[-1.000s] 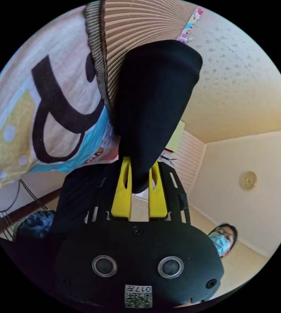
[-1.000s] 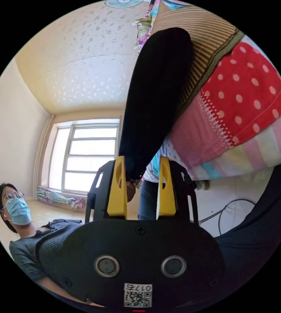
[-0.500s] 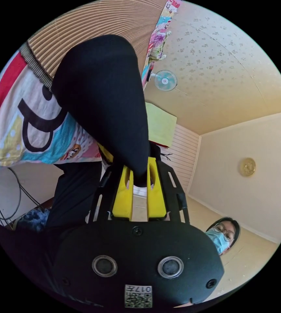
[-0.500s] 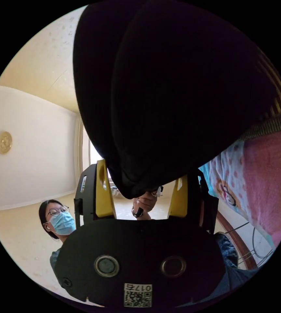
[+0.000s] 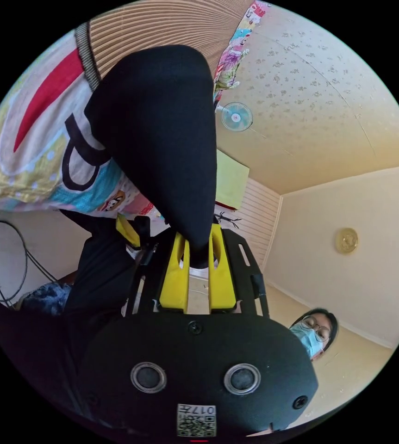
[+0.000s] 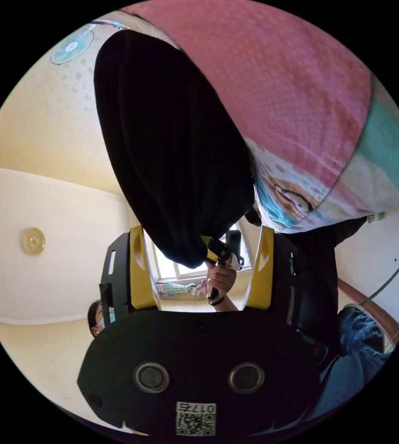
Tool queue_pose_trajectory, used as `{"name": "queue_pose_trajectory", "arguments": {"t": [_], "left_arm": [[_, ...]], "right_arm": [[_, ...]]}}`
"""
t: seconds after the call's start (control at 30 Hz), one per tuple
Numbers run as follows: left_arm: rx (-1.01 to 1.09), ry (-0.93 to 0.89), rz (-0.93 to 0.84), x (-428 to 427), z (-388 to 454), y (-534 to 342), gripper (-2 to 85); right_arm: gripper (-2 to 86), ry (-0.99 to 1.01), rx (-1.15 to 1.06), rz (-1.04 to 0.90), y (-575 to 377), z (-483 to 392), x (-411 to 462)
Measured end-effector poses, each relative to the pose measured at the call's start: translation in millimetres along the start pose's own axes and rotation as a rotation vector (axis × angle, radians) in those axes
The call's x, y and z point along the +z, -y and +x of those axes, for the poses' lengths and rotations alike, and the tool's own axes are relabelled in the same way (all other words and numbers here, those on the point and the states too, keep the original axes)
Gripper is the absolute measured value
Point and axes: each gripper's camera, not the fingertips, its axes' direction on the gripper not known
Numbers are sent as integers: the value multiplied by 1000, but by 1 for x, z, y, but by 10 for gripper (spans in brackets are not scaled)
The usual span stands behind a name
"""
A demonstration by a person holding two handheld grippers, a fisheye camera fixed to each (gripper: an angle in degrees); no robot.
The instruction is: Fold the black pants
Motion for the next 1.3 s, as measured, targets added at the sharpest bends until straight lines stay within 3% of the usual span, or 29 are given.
{"name": "queue_pose_trajectory", "arguments": {"t": [0.2, 0.27, 0.33, 0.5, 0.67, 0.83, 1.0, 1.1, 1.3], "left_arm": [[45, 26, 9, -22, -11, -40, 64], [60, 69, 4, -29, -11, -52, 64], [75, 95, 6, -33, -9, -59, 64], [168, 243, -49, -30, 12, -75, 64], [296, 454, -117, -21, 42, -94, 64], [442, 470, -81, -37, 81, -119, 64], [604, 497, 32, -79, 136, -143, 63], [712, 529, 161, -121, 182, -160, 64], [817, 619, 535, -241, 286, -182, 64]], "right_arm": [[305, -9, -109, 31, 8, -11, 5], [322, 143, -71, 101, 7, -2, -8], [333, 169, -45, 131, 7, 2, -17], [312, -8, -63, 116, 19, -19, -25], [205, -350, -58, -58, 41, -37, 12], [104, -307, -137, -195, 40, -39, 54], [77, -330, -339, -410, 56, -67, 157], [75, -313, -452, -566, 75, -86, 262], [97, -232, -618, -900, 112, -108, 554]]}}
